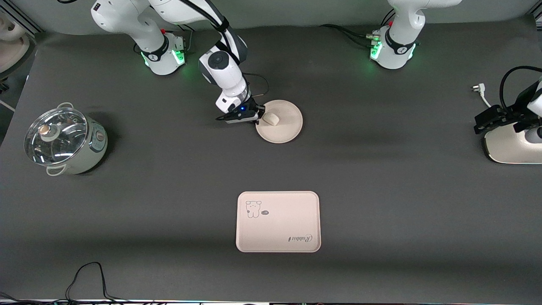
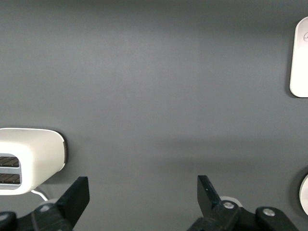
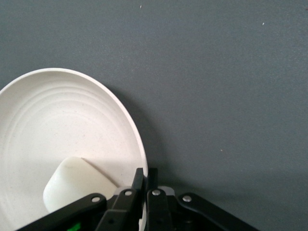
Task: Place bun in plate and plate on tray
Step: 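Grip the plate rim with the right gripper and lift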
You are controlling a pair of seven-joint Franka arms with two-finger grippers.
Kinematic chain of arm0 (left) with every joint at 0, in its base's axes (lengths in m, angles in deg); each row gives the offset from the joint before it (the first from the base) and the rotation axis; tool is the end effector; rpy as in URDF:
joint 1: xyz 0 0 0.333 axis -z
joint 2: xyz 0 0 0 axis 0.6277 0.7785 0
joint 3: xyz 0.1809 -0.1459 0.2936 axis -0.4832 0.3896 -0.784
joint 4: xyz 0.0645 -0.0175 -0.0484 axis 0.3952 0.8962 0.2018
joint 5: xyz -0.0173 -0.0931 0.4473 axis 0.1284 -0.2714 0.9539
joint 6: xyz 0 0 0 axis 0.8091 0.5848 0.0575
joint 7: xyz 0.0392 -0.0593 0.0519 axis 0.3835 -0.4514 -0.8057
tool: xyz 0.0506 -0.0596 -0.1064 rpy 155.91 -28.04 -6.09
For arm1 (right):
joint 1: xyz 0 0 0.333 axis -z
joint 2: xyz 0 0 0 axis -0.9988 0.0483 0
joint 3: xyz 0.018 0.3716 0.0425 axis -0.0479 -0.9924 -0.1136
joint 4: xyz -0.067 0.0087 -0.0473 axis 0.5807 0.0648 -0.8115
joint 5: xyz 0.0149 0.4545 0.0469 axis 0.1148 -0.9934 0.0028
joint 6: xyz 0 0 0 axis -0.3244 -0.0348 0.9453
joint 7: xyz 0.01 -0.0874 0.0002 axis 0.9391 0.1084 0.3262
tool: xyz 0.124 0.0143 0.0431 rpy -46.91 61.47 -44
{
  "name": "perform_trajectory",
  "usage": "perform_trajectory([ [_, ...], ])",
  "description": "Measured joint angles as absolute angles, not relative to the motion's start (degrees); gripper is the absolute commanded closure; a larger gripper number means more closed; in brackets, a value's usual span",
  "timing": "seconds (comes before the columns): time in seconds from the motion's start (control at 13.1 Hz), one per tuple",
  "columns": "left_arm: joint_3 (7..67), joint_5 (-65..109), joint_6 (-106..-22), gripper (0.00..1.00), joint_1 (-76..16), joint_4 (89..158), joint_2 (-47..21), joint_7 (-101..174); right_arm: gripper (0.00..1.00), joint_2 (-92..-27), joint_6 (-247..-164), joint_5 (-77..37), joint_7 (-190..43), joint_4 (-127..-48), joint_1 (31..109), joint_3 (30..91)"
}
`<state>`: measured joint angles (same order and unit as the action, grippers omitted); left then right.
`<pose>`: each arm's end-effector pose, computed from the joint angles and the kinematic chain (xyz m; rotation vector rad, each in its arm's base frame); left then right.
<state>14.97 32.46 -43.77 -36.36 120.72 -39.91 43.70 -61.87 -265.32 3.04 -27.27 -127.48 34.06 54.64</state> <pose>0.6194 0.0192 0.6193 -3.1206 -0.0183 -0.0442 0.3486 0.4371 0.1483 -2.9119 0.0364 -0.2006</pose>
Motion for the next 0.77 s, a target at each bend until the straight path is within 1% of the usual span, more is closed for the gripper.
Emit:
perform_trajectory([
  [0.23, 15.2, 32.5, -43.8, 0.00, -35.2, 121.0, -39.7, 43.7, 1.00, -63.8, -264.7, 3.0, -27.3, -126.8, 34.6, 55.0],
  [0.31, 15.2, 32.5, -43.8, 0.00, -34.9, 121.2, -39.5, 43.7, 1.00, -65.4, -262.8, 3.0, -27.3, -126.5, 35.1, 55.1],
  [0.54, 15.2, 32.6, -43.8, 0.00, -34.7, 121.5, -39.5, 43.7, 1.00, -72.6, -255.2, 3.0, -27.3, -125.5, 37.2, 55.1],
  [0.77, 15.4, 32.6, -44.0, 0.00, -34.7, 121.5, -39.4, 43.7, 1.00, -79.4, -249.5, 1.5, -27.3, -124.3, 38.2, 55.2],
])
